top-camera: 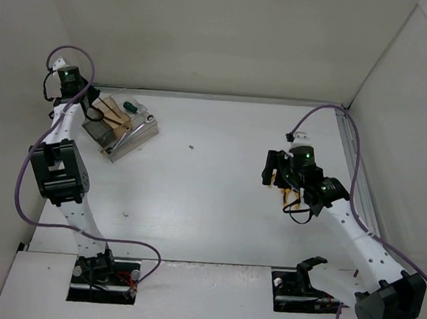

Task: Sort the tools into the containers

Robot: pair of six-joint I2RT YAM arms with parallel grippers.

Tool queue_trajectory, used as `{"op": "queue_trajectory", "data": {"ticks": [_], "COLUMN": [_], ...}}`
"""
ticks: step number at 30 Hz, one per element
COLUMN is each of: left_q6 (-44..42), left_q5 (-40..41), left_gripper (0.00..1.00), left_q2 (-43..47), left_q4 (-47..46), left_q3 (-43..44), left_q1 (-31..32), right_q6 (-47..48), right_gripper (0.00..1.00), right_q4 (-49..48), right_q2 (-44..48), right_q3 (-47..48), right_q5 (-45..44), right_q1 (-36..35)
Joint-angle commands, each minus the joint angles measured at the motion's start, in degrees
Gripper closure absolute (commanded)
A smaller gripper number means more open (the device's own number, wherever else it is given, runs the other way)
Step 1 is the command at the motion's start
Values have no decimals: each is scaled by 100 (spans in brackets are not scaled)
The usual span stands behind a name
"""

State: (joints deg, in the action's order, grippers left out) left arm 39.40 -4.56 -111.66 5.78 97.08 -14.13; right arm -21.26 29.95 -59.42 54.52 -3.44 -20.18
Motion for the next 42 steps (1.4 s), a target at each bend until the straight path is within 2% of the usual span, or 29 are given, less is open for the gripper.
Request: {"op": "queue_trajectory", "data": {"ticks": [1, 7, 14, 21, 23, 24, 26, 29, 33, 37, 38, 42], "left_q6": [-142, -143, 94, 16, -2, -28, -55, -221, -739, -1520, -1627, -1945], "left_q5": [-142, -256, -212, -151, -142, -151, -142, -98, -45, -98, -46, 43], "left_gripper": [100, 100, 97, 62, 56, 47, 41, 27, 16, 5, 0, 0], "left_q2": [-232, -857, -1069, -832, -753, -631, -463, -112, 477, 882, 996, 1269], "left_q4": [-455, -534, -754, -675, -640, -657, -701, -605, -201, 360, 484, 986], "left_q3": [600, 927, 874, 559, 479, 366, 225, 127, 145, 154, 145, -188], "left_q1": [-81, -81, -81, -81, -81, -81, -28, 103, 542, 1253, 1620, 2536], "right_q6": [-124, -256, -291, -335, -335, -327, -309, -309, -362, -546, -590, -625], "right_gripper": [31, 31, 31, 31, 31, 31, 31, 31, 34, 36, 36, 38], "right_q4": [-218, -209, -183, -157, -148, -148, -139, -87, 98, 300, 327, 344], "right_q2": [-201, -377, -413, -509, -483, -483, -413, -334, -290, -368, -404, -806], "right_q3": [261, 331, 331, 357, 366, 366, 349, 305, 278, 191, 182, 173], "right_q5": [-148, -78, -183, -385, -403, -412, -482, -578, -947, -1211, -1229, -1316], "right_q1": [50, 76, 85, 94, 103, 94, 111, 234, 357, 638, 708, 1103]}}
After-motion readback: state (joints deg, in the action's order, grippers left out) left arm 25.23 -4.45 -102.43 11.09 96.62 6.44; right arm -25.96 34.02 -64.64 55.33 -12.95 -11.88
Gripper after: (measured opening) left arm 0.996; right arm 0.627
